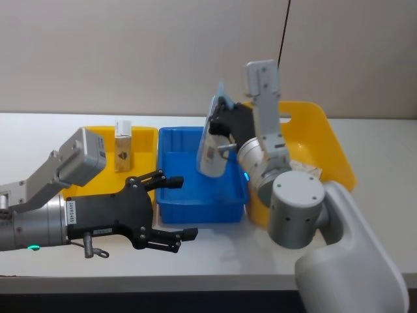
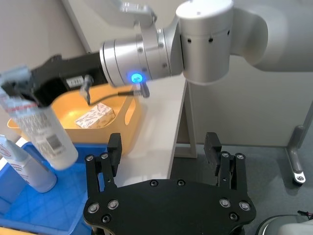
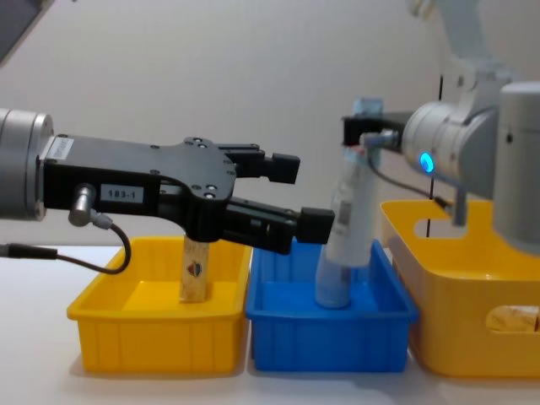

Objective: Bimanual collaborative sorting of washing and personal care products

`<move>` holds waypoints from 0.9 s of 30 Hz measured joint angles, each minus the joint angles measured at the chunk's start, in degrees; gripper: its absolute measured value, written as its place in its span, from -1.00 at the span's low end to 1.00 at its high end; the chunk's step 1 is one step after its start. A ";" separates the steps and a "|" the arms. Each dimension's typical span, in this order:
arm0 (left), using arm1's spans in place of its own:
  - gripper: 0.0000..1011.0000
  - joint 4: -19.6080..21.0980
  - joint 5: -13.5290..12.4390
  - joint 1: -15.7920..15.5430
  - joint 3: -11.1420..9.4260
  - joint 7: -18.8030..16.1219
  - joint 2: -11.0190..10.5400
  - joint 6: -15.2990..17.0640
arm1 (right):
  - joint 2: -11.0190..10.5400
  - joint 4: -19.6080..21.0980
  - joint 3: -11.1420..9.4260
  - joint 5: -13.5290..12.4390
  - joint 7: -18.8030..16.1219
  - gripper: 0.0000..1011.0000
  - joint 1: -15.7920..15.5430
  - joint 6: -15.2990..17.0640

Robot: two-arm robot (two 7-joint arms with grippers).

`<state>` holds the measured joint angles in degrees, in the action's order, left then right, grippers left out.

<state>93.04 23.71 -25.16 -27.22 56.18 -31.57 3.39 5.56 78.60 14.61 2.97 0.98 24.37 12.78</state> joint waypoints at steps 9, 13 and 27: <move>0.98 0.00 0.00 0.00 0.00 0.00 0.00 0.00 | -0.22 2.95 -3.02 -0.63 0.45 -0.99 0.33 0.02; 0.98 0.00 0.00 0.00 0.00 0.00 0.00 0.00 | -0.38 3.55 -4.36 -0.83 0.85 -0.99 0.76 -0.11; 0.98 0.00 0.00 0.00 0.00 0.00 0.00 0.00 | -1.22 2.92 -8.78 -0.74 2.89 -0.99 2.66 -1.19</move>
<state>93.04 23.71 -25.17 -27.22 56.18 -31.57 3.39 4.34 81.52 5.83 2.23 3.87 27.03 11.59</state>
